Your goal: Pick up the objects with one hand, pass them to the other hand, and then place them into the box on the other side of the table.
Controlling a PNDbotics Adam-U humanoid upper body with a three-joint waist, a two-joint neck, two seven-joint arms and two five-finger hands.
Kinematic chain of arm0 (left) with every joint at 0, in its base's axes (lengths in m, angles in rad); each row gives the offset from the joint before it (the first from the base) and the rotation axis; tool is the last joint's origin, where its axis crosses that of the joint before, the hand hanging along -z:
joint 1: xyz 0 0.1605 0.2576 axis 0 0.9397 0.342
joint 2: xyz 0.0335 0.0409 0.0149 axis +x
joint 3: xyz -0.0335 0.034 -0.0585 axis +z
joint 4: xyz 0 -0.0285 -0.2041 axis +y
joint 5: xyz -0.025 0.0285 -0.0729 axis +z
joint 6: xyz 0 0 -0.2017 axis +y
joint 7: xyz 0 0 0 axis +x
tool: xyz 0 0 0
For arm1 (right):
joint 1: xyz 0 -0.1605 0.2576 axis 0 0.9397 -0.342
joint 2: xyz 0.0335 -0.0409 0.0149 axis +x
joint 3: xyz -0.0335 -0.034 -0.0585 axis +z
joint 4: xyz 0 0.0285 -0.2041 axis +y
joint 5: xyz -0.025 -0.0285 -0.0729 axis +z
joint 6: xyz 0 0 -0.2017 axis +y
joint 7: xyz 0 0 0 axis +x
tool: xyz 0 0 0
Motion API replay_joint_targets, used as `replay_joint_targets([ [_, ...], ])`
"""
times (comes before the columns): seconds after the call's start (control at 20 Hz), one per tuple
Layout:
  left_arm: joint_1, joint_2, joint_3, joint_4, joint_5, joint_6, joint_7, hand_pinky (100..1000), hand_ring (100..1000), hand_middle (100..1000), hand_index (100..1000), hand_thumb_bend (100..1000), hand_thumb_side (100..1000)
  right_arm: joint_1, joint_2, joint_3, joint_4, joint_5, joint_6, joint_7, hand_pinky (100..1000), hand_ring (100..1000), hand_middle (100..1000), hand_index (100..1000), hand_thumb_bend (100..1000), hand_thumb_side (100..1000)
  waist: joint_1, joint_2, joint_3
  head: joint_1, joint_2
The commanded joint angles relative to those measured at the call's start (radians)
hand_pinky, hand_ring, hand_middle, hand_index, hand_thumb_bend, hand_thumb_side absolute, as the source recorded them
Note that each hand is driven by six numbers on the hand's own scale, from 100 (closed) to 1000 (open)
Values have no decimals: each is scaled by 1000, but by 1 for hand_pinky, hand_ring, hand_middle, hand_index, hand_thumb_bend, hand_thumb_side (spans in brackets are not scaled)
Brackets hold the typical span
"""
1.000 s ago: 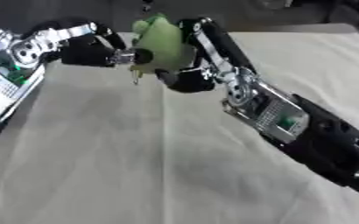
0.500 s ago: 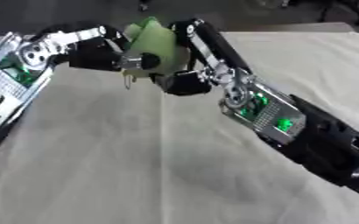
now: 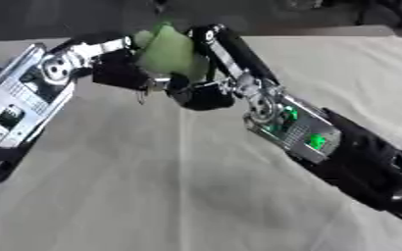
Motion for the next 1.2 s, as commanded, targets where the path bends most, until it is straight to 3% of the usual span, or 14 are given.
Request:
replay_joint_targets([
  [0.05, -12, -11, 3, 11, 25, 9, 15, 909, 771, 774, 767, 608, 573, -20, -4, -8, -22, -7, -5, -3, 359, 509, 435, 512, 305, 100, 9, 3, -2, 2, -13],
  [0.25, -6, -20, 5, 26, 68, 36, 64, 893, 737, 734, 727, 470, 515, -18, -2, -6, -22, -8, -5, 0, 358, 509, 436, 512, 306, 100, 8, 4, -3, 4, -15],
  [0.7, 3, -38, 4, 40, 203, 113, 251, 856, 616, 604, 542, 100, 507, -10, 3, -4, -22, -6, -1, 15, 354, 508, 440, 518, 311, 100, 8, 5, -9, 6, -14],
  [0.85, 5, -40, -2, 38, 254, 122, 284, 855, 605, 586, 499, 100, 445, -8, 4, -3, -22, -3, 0, 24, 356, 510, 447, 527, 314, 100, 9, 4, -10, 6, -13],
  [0.9, 6, -40, -3, 38, 269, 125, 292, 855, 595, 568, 457, 100, 369, -7, 4, -3, -22, -1, 1, 27, 358, 511, 453, 534, 318, 100, 9, 4, -10, 6, -13],
  [1.05, 10, -40, -5, 46, 312, 137, 313, 854, 585, 546, 404, 100, 267, -2, 5, -2, -22, 2, 3, 35, 366, 517, 465, 550, 344, 100, 8, 3, -12, 8, -11],
  [1.2, 14, -40, -4, 54, 350, 145, 337, 851, 571, 528, 377, 100, 225, 3, 6, -3, -22, 9, 6, 39, 389, 533, 485, 575, 368, 100, 7, 2, -14, 11, -11],
])
